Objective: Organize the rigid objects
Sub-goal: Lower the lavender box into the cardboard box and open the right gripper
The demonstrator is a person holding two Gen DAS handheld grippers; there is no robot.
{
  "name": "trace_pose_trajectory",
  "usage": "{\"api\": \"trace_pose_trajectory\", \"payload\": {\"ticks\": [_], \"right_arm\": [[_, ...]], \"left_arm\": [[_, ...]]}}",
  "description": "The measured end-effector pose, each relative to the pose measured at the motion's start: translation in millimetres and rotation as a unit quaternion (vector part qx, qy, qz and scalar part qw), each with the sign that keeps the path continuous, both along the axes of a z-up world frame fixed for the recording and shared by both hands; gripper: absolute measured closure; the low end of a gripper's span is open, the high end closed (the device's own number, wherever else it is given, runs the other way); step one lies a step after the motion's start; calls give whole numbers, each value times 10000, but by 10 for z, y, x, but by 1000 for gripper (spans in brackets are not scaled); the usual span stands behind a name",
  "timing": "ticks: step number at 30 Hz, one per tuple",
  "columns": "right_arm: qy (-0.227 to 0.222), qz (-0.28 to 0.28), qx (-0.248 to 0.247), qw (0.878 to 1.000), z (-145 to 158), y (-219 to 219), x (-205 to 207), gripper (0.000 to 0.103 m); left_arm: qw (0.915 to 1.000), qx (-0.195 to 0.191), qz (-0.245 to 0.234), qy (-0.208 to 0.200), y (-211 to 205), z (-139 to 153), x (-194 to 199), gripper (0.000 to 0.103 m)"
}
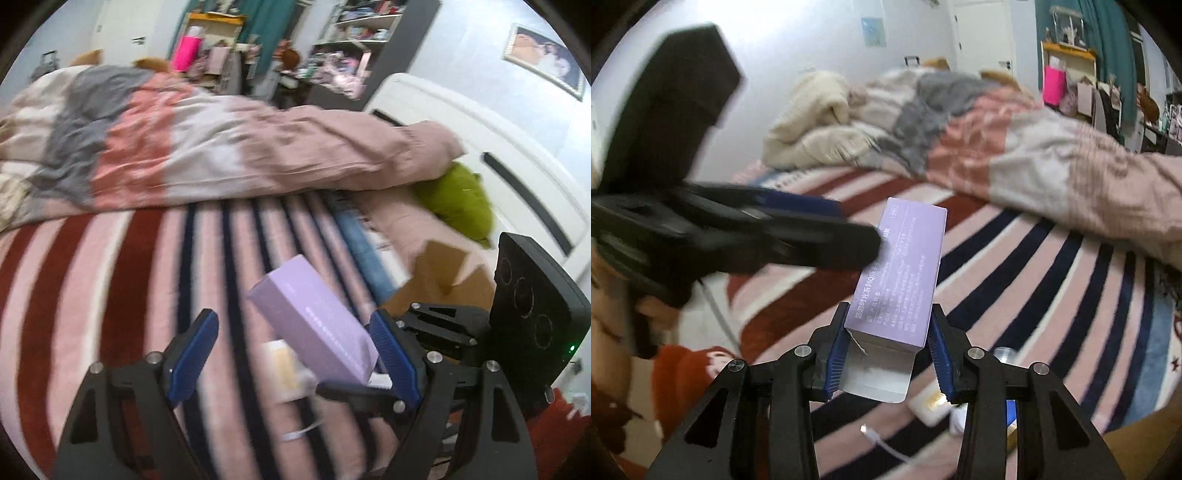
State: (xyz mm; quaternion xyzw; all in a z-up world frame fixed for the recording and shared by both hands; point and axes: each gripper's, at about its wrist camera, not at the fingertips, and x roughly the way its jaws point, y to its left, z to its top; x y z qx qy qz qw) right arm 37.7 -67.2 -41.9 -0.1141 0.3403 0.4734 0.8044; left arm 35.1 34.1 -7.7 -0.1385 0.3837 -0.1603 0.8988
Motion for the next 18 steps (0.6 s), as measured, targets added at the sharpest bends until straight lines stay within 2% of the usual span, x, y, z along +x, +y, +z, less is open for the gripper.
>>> {"api": "trace_pose_trajectory", "payload": {"ticks": [2,4,6,8,9,11,14,18], "right_arm": [[-111,-35,68,9999,199,-196,-37,67],[-134,-123,135,9997,312,-411,-50,67],[-175,-260,216,9993,429,-676,-42,67],[-259,-474,266,9982,523,-963,-34,67],[-239,-562,300,9977,552,-1092,-22,67],[-139,-739,368,9965,606,-1371,0,67],[-116,-984,360,9944,626,-1708,37,67],[93,-1335,230,9907,581,-2149,103,67]], "left_arm": [[9994,-181,-276,-38,-259,106,88,23],[9984,-232,-502,-67,-501,198,174,29],[9969,-234,-745,-82,-771,281,278,41],[9948,-215,-984,-111,-1041,344,374,46],[9927,-261,-1169,-106,-1207,370,425,51],[9902,-219,-1370,-123,-1467,406,483,53],[9845,-245,-1739,-10,-1840,409,598,63],[9783,31,-2062,180,-2340,359,670,63]]}}
